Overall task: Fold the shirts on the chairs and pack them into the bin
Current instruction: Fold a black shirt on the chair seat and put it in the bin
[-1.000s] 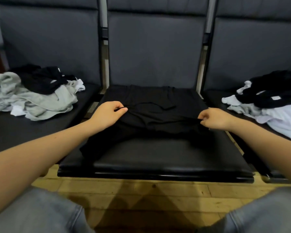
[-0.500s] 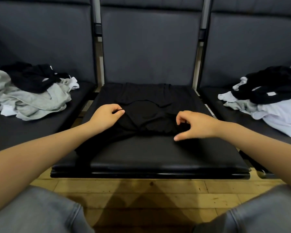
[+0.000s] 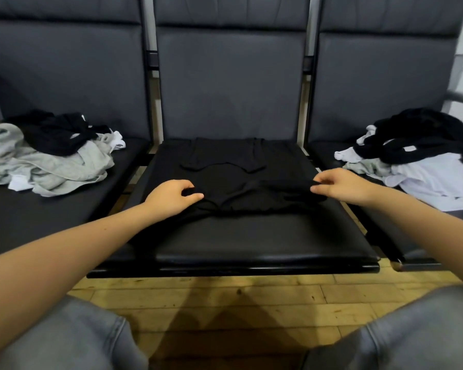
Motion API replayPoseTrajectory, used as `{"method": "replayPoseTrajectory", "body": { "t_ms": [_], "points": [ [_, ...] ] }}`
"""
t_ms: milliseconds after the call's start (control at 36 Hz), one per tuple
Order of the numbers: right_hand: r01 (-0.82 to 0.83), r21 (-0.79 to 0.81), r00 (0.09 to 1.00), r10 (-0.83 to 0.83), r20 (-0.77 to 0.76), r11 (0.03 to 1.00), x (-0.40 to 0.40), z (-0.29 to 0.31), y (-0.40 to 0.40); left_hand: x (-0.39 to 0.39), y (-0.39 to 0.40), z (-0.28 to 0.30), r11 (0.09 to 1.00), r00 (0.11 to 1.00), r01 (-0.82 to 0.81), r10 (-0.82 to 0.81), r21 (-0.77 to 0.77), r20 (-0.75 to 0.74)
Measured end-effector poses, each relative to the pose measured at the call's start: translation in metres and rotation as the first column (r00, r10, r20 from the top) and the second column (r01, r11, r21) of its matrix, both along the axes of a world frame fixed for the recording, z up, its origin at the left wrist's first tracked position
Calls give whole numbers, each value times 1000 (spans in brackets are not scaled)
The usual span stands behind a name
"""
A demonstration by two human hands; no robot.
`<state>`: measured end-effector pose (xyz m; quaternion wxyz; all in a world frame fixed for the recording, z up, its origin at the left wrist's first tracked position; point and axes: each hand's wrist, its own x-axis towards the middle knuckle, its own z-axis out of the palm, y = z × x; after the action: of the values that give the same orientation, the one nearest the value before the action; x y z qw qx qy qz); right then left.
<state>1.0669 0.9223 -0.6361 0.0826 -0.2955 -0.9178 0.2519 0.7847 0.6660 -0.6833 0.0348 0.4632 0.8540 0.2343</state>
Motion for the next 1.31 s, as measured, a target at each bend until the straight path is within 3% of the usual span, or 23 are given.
{"method": "replayPoseTrajectory", "body": {
  "t_ms": [56, 111, 167, 222, 333, 361, 417, 472, 528, 556, 611, 667, 722, 861, 917, 1000, 1083, 1194, 1306],
  "points": [
    [64, -335, 951, -160, -266, 940, 2, 1, 0, -1, -1, 0, 1000, 1000, -12, 12, 27, 14],
    [-25, -678, 790, -401, -464, 735, 2, 8, -1, -1, -1, 4, 992, 996, -62, 54, 109, 76],
    [-155, -819, 630, -583, -513, 552, 6, 17, 3, 0, 0, 12, 965, 980, -132, 93, 227, 174],
    [-252, -856, 526, -678, -513, 452, 9, 25, 7, 0, 1, 27, 919, 962, -187, 99, 347, 255],
    [-197, -860, 389, -768, -509, 471, 7, 29, 13, -2, -3, 55, 853, 981, -141, 52, 502, 187],
    [-125, -857, 358, -783, -508, 499, 5, 28, 16, -2, -7, 60, 856, 994, -84, 35, 510, 106],
    [60, -798, 319, -769, -554, 600, 3, 24, 26, -7, -20, 65, 913, 967, 68, 39, 402, -251],
    [312, -600, 382, -676, -631, 737, 6, 21, 29, -13, -32, 65, 976, 839, 128, -12, 176, -544],
    [379, -464, 485, -599, -637, 800, 7, 17, 32, -19, -39, 65, 993, 840, 98, -45, 71, -541],
    [370, -466, 503, -595, -627, 804, 8, 17, 29, -23, -41, 64, 995, 864, 75, -34, 62, -502],
    [212, -617, 468, -633, -617, 758, 6, 21, 23, -29, -42, 61, 999, 905, 26, -8, 36, -426],
    [-33, -760, 423, -680, -599, 649, 3, 24, 19, -37, -48, 57, 999, 942, -43, 36, -15, -334],
    [-149, -814, 433, -703, -564, 562, 1, 23, 14, -46, -55, 49, 995, 963, -103, 97, -14, -253],
    [-158, -857, 452, -735, -505, 491, 1, 19, 12, -46, -61, 44, 948, 962, -252, 225, 194, 151],
    [-162, -869, 459, -744, -486, 468, 4, 20, 9, -40, -62, 48, 919, 925, -278, 178, 279, 335],
    [-176, -883, 551, -699, -456, 436, 5, 16, 3, -25, -64, 56, 870, 822, -294, 18, 397, 569],
    [-184, -867, 576, -664, -477, 463, 4, 11, -8, -14, -61, 60, 847, 777, -317, -25, 426, 630],
    [-125, -788, 570, -607, -554, 602, 1, 8, -18, -4, -58, 58, 864, 774, -333, 21, 379, 632],
    [-100, -765, 593, -580, -559, 636, 1, 10, -23, 5, -59, 58, 855, 762, -353, 28, 379, 647]
  ]
}}
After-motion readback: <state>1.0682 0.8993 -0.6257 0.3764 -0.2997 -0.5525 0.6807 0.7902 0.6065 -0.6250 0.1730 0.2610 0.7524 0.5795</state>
